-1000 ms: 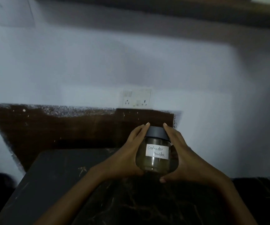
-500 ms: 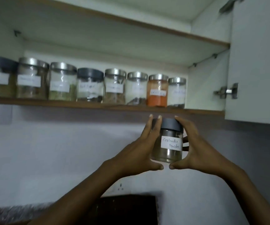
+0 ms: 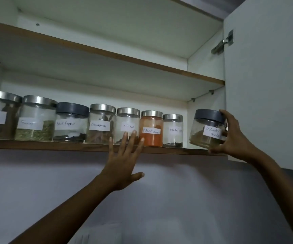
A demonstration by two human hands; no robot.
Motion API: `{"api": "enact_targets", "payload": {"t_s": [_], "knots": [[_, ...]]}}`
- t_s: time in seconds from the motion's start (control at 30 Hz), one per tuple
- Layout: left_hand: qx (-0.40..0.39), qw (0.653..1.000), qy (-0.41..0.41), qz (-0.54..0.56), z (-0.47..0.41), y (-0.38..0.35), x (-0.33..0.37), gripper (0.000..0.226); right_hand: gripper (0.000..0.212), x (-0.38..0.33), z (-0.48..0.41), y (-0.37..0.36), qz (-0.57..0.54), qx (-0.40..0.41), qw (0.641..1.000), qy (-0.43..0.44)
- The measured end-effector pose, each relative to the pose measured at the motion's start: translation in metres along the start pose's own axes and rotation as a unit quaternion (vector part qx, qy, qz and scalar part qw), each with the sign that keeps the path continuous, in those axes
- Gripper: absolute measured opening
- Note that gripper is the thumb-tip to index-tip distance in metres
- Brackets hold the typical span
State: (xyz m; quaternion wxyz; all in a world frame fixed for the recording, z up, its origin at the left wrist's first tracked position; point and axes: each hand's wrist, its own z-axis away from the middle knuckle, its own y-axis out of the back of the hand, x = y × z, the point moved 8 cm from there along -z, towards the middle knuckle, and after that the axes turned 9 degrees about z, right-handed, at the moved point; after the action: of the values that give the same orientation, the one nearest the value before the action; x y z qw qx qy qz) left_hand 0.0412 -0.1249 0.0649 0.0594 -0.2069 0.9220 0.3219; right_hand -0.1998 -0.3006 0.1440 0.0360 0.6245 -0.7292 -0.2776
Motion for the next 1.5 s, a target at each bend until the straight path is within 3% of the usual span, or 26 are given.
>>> {"api": "enact_targets", "payload": {"t_s": [0.13, 0.37, 0.6, 0.77, 0.9, 0.97, 1.07, 1.2, 1.5], "knots": [[0.048, 0.997, -0.020, -0.052, -0.002, -0.017, 0.000, 0.106, 0.125, 0.032, -0.025, -0.020, 0.008, -0.022, 1.000, -0.020], [0.057, 0.996, -0.008, -0.070, -0.004, -0.022, -0.001, 0.121, 0.122, 0.041, -0.043, -0.050, 0.007, -0.082, 0.997, 0.008], [0.056, 0.995, -0.003, -0.085, -0.005, -0.025, -0.003, 0.123, 0.119, 0.036, -0.046, -0.061, 0.027, -0.104, 0.994, 0.007], [0.060, 0.995, -0.007, -0.079, -0.006, -0.023, -0.002, 0.120, 0.128, 0.038, -0.039, -0.067, -0.037, -0.149, 0.987, -0.044], [0.075, 0.994, -0.046, -0.062, 0.004, -0.008, 0.004, 0.106, 0.136, 0.043, -0.028, -0.059, 0.025, -0.074, 0.993, -0.084], [0.089, 0.992, -0.069, -0.052, 0.014, 0.008, 0.003, 0.087, 0.118, 0.026, -0.021, -0.050, 0.117, 0.016, 0.991, -0.060], [0.095, 0.991, -0.077, -0.060, 0.026, 0.034, -0.016, 0.062, 0.081, -0.030, -0.014, -0.048, 0.259, 0.137, 0.956, 0.020], [0.105, 0.990, -0.068, -0.067, 0.043, 0.065, -0.057, 0.048, 0.050, -0.111, -0.008, -0.075, 0.303, 0.185, 0.930, 0.095], [0.143, 0.984, -0.051, -0.091, 0.093, 0.131, -0.173, 0.041, 0.035, -0.291, 0.003, -0.167, 0.292, 0.227, 0.907, 0.204]]}}
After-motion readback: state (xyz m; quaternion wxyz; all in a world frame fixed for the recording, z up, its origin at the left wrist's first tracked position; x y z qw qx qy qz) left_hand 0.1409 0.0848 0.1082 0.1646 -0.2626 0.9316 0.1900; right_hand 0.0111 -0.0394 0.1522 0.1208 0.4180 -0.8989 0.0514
